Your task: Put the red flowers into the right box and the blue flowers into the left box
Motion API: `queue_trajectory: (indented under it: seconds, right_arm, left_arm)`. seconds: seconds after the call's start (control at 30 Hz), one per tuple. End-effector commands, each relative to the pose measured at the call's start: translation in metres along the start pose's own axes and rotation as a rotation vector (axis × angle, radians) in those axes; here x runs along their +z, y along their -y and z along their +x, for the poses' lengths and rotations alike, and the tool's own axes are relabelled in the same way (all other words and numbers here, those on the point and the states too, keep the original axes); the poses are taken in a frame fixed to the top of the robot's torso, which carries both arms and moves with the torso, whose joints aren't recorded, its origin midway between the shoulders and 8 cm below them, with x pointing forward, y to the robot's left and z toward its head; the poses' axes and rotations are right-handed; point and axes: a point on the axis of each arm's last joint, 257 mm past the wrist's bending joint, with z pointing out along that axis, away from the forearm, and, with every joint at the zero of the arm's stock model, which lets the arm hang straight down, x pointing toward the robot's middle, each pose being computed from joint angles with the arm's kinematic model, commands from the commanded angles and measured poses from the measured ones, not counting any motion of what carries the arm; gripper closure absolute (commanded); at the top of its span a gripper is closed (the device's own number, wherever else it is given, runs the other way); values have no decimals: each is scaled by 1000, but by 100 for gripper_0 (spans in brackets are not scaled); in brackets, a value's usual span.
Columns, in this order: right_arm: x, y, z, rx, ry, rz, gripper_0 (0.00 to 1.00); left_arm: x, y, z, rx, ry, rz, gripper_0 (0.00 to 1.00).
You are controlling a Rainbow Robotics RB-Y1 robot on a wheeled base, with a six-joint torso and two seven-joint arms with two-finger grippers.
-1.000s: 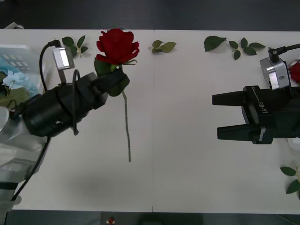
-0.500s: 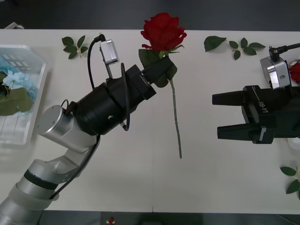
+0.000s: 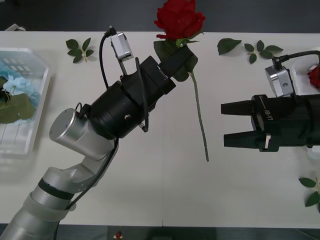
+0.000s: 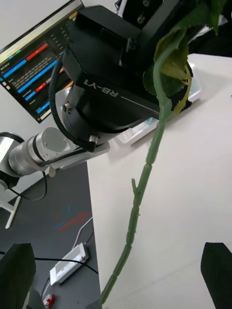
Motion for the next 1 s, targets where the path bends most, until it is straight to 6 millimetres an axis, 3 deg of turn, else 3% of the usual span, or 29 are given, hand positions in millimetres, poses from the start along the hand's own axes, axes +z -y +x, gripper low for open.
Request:
queue_trajectory:
  seconds: [0.03,1.0]
  right_arm:
    - [10,1,-17,-30,33,-15,0]
    - [78,1,-22,36,111,-18,0]
  left_arm:
    - [14,30,-11,54,6,66,100]
    - [13,28,-13,44,8,59,100]
